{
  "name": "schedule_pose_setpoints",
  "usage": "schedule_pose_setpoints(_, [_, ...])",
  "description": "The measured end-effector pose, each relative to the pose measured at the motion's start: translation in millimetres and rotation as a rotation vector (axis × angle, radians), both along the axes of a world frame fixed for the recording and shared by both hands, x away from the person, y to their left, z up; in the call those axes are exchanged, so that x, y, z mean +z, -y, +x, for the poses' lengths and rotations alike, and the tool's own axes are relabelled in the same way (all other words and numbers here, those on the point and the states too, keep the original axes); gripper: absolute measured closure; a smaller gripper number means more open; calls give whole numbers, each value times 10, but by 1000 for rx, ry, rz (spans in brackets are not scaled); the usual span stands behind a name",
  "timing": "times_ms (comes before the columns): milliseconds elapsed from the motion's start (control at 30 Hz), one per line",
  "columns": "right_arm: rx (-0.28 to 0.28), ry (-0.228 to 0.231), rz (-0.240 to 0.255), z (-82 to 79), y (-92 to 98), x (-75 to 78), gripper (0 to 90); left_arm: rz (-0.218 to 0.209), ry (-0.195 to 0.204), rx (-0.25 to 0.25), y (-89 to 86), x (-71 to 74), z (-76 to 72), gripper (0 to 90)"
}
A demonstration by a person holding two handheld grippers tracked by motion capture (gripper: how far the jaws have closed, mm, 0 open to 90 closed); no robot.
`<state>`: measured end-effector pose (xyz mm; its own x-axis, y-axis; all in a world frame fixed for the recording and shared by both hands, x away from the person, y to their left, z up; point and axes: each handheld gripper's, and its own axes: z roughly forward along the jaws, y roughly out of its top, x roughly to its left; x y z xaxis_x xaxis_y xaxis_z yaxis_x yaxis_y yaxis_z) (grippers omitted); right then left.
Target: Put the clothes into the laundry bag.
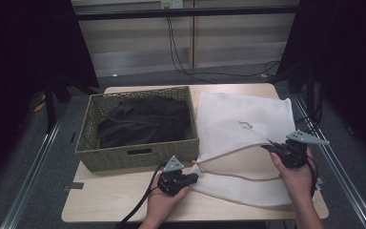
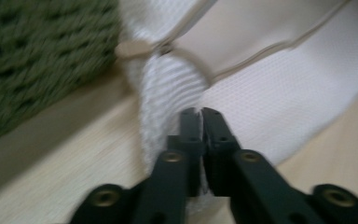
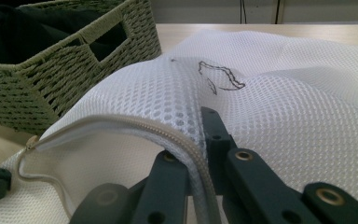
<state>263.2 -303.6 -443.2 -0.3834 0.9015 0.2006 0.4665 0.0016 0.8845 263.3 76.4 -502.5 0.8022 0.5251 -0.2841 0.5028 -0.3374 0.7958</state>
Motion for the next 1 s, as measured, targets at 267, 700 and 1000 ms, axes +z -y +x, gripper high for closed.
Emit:
schedule_pose_setpoints(267, [11,6,-31,-52,-78,-90,893,-81,107,21,-281,134,-106,388])
schedule_pose_setpoints(700, [42,-16,-35,-123,-105,-214,889,-120,182,119,-821,596,-71,262])
schedule_pose_setpoints(1000, [49,-27,-40,-111,-116,-245,886,-113,225,218,-1036,945,178,406])
